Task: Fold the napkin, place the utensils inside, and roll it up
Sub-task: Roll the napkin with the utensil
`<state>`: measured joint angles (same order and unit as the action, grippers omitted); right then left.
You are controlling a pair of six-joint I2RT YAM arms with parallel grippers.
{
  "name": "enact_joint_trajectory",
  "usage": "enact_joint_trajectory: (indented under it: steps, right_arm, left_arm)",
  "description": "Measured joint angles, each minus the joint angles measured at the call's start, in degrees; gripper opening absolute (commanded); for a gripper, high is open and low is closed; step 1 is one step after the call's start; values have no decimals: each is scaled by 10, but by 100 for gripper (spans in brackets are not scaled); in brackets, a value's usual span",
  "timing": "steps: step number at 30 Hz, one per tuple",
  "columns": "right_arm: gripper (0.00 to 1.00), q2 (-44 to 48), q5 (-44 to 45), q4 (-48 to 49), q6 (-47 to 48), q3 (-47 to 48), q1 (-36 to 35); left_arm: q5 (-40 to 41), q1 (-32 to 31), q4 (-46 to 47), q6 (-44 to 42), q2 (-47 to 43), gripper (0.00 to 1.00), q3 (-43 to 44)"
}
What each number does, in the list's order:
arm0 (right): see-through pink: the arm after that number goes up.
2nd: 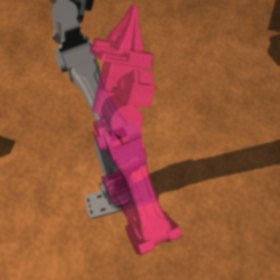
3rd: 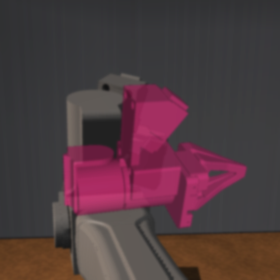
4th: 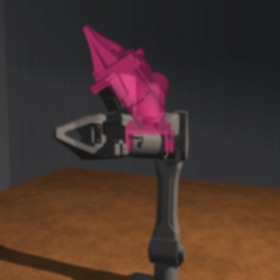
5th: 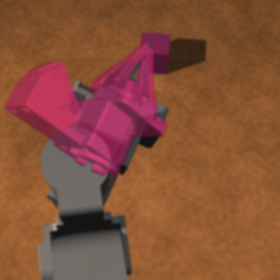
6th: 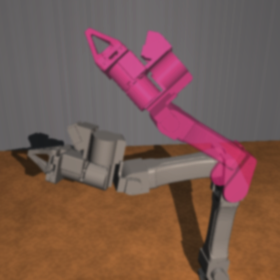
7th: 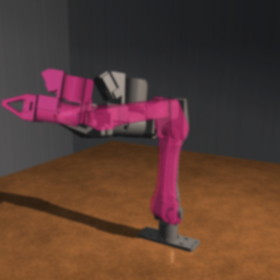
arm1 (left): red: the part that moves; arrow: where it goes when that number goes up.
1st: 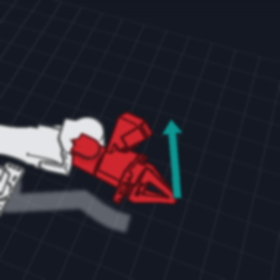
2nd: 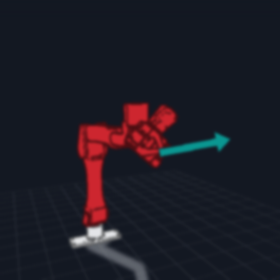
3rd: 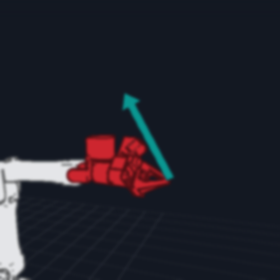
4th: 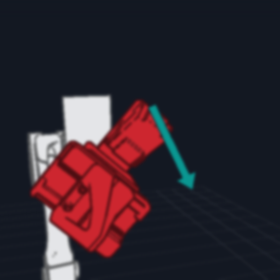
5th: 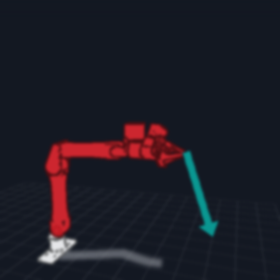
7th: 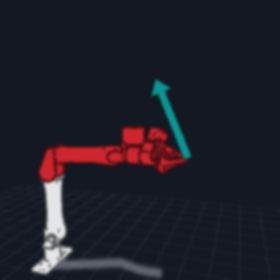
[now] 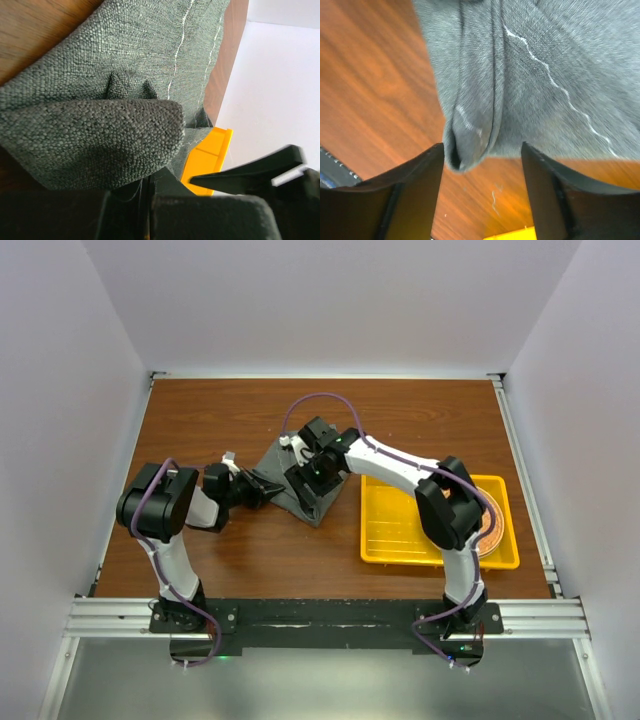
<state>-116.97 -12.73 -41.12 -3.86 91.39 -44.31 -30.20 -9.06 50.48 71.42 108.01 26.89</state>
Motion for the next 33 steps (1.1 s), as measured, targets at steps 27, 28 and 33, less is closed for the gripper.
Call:
enact_joint_trajectory:
  steps: [27, 28, 33]
  right_arm:
    - [5, -30, 13, 66, 24, -35, -8]
    - [3, -30, 13, 69, 23, -36, -8]
    - [5, -30, 19, 71, 14, -38, -10]
  left_arm:
    - [-12, 4, -24, 0, 0, 0, 12]
    - [-12, 5, -25, 0, 0, 0, 12]
    - [-19, 7, -40, -2, 0, 0, 19]
